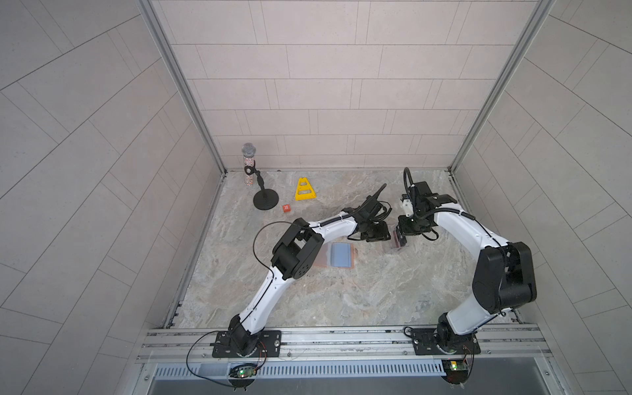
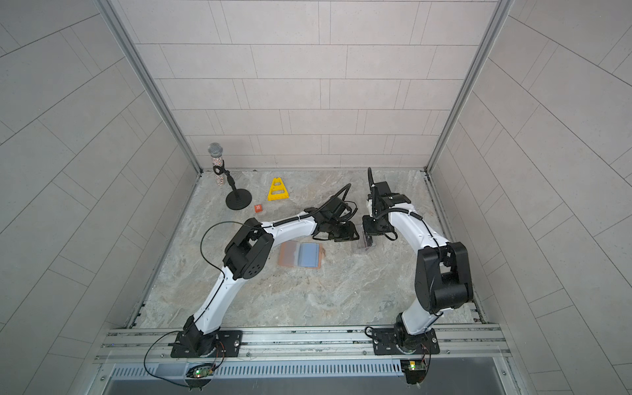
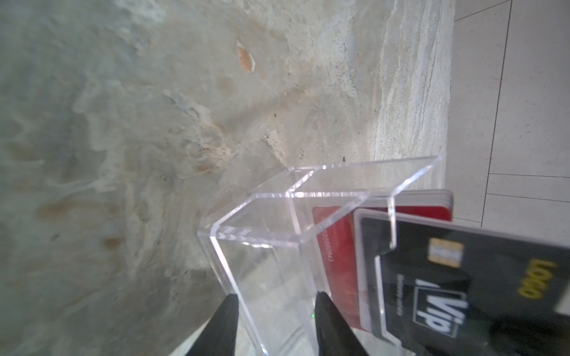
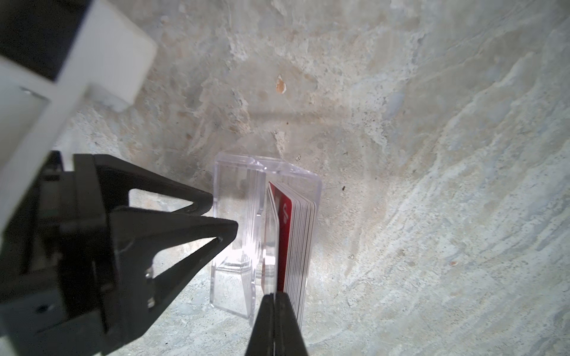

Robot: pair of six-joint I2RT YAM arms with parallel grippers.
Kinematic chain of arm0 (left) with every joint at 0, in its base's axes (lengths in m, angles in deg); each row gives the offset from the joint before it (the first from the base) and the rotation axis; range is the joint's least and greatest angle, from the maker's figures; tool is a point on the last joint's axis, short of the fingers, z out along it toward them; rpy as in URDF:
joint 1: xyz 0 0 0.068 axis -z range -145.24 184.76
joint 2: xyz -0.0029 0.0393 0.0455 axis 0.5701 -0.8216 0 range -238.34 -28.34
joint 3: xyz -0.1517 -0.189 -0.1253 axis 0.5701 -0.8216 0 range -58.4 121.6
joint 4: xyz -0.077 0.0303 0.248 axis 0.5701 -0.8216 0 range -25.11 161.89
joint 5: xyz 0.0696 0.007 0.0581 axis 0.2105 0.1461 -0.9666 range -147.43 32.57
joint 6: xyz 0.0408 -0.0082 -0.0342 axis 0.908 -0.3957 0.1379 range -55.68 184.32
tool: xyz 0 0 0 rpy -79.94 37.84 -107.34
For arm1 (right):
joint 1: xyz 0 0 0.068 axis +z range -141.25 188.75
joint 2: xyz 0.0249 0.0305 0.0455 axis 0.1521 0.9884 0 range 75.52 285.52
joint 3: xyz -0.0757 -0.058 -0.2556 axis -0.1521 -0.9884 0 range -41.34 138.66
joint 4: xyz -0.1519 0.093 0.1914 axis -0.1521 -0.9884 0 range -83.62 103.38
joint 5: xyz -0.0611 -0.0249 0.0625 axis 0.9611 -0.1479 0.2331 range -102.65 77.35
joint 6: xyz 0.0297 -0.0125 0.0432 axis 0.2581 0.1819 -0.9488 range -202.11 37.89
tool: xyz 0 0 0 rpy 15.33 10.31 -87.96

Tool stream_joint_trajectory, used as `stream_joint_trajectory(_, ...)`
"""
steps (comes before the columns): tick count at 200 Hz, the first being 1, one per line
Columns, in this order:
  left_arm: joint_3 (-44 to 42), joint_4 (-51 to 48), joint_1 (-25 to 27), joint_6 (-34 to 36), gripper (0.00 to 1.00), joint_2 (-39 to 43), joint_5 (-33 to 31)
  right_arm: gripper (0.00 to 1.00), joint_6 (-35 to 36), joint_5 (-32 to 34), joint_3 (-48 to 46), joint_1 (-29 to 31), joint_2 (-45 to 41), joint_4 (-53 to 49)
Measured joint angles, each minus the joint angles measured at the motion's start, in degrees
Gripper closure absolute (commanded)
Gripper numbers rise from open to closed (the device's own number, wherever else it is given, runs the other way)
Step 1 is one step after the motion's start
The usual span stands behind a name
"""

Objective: Put the credit cards into the card holder

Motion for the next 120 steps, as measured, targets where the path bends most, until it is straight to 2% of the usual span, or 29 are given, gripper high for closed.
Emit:
stream_joint_trajectory(45, -1.49, -0.81, 0.0, 0.13, 0.44, 1.57, 1.51, 1.0, -1.68, -5.35, -0.07, -2.84, -3.69, 1.09)
stream_joint_trajectory(120, -3.69, 0.33, -0.07, 0.66, 0.37, 10.14, 4.48, 1.0, -4.96, -12.0, -0.76, -5.38, -10.99, 3.65)
